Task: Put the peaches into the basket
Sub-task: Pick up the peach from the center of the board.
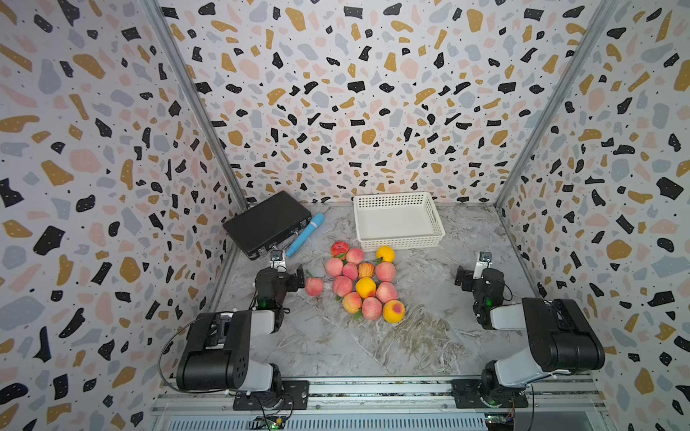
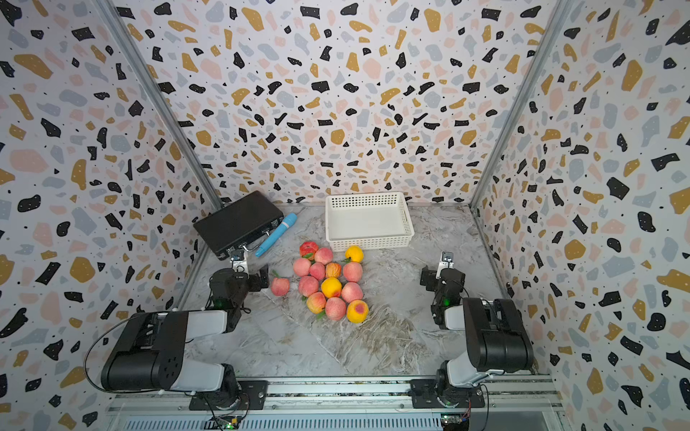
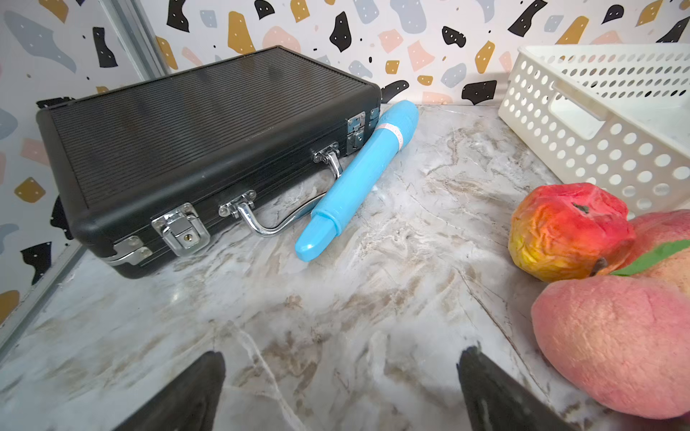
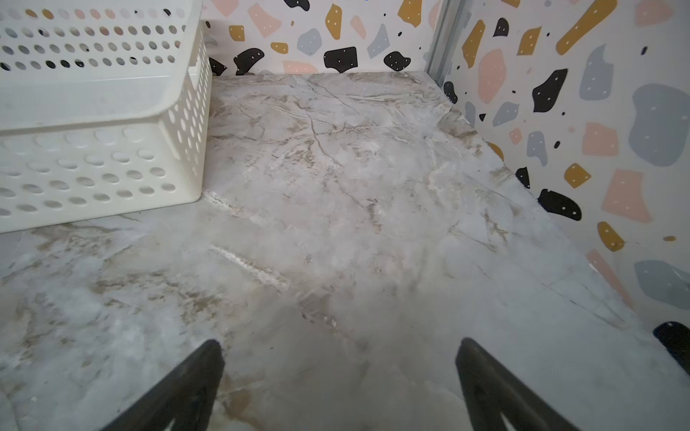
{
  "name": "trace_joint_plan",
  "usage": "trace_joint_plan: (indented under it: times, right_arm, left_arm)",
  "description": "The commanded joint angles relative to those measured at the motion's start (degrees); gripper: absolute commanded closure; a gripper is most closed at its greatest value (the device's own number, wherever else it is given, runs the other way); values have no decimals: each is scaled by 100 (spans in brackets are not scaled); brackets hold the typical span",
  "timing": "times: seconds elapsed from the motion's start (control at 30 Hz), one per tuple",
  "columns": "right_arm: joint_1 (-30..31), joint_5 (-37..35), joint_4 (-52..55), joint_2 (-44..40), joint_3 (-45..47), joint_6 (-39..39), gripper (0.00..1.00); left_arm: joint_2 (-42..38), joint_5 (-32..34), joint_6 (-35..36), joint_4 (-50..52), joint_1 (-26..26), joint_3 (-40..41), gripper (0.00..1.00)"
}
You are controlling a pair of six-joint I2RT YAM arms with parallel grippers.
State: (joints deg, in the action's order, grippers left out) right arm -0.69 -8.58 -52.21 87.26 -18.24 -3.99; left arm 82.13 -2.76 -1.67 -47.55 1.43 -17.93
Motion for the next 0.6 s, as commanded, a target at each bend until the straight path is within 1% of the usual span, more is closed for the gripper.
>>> trace_joint_plan:
  times: [0.0, 0.57]
  right_arm:
    - [6, -4, 53, -52, -136, 39, 0]
    - [7, -8, 53, -52, -132, 39, 0]
  left_arm:
    - [-8, -100, 82, -158, -26, -64, 1]
    - [-18, -93, 73, -113, -29, -79, 1]
